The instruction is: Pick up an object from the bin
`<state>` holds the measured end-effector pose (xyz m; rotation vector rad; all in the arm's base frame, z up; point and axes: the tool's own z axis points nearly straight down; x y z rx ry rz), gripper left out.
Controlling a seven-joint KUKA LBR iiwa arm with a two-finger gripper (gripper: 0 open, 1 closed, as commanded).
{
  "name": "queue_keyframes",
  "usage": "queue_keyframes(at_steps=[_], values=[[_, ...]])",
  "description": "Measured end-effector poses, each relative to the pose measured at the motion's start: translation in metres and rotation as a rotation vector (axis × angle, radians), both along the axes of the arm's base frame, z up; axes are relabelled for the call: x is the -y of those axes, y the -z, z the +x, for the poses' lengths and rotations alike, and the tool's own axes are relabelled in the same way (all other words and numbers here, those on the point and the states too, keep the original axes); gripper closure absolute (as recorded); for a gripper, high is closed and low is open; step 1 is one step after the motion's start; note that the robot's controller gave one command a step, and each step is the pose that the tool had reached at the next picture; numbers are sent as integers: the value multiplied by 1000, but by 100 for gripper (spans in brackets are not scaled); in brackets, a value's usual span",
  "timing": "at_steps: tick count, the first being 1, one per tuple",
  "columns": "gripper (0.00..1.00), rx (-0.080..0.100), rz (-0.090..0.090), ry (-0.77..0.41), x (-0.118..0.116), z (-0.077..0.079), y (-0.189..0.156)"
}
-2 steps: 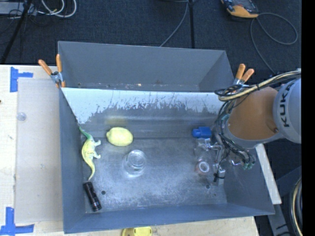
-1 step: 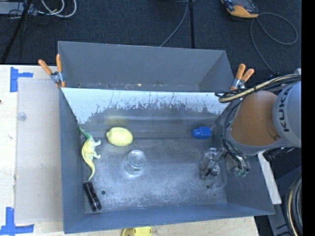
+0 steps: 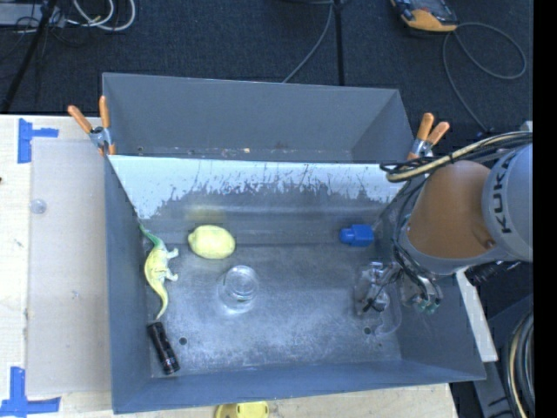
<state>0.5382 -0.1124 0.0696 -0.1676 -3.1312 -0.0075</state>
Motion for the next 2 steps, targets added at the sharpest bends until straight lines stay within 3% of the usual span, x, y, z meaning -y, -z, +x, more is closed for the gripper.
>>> queue_keyframes(at_steps=[2], values=[[100,-9,2,-1,-1,-3,-21]])
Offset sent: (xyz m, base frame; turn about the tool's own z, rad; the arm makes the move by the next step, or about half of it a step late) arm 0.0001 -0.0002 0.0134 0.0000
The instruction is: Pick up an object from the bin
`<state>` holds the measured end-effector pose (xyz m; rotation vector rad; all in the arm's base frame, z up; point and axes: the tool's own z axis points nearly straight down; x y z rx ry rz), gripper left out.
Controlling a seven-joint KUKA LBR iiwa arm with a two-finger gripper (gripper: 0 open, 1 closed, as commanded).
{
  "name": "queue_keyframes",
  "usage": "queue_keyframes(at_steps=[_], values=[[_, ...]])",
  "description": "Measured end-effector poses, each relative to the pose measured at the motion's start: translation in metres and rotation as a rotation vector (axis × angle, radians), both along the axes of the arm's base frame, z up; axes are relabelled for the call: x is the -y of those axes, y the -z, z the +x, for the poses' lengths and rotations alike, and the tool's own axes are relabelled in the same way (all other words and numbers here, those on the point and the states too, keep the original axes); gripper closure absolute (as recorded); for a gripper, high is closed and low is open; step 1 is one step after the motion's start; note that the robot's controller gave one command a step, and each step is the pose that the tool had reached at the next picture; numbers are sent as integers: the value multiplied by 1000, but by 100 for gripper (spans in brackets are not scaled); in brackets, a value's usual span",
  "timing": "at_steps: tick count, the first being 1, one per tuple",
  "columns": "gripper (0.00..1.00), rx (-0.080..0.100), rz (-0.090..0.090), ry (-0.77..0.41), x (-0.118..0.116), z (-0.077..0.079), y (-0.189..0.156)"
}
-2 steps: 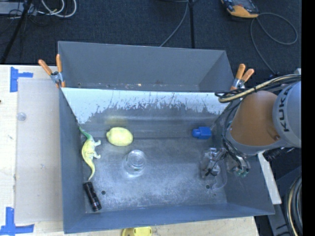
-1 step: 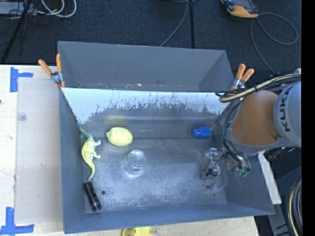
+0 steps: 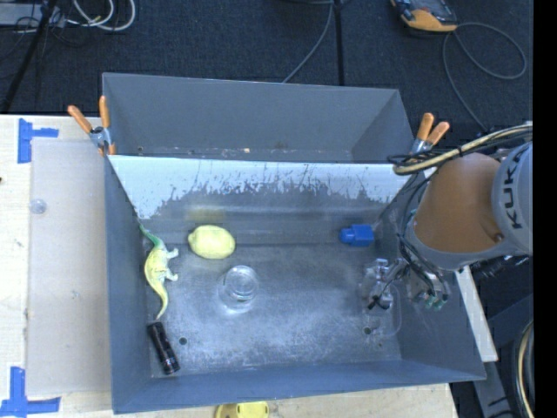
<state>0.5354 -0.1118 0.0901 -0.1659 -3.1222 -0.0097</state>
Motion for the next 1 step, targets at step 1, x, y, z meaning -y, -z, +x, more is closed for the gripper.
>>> queue_keyframes(at_steps=[1], values=[[100,5,-2,0,1,2,-20]])
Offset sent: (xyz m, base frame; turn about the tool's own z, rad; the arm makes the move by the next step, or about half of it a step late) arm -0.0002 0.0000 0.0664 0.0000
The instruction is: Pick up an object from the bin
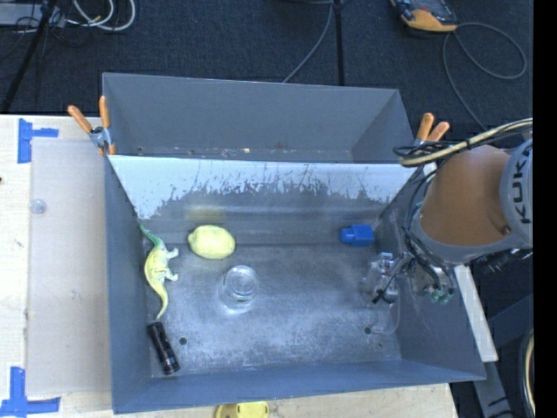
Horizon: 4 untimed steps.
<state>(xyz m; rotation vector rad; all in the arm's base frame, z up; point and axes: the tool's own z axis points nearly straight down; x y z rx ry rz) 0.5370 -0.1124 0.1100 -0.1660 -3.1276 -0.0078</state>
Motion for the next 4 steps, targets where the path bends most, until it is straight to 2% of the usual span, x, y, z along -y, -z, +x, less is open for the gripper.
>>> queue_keyframes(at_steps=[2,4], values=[[100,2,0,-1,0,1,-27],[100,3,0,-2,0,1,-34]])
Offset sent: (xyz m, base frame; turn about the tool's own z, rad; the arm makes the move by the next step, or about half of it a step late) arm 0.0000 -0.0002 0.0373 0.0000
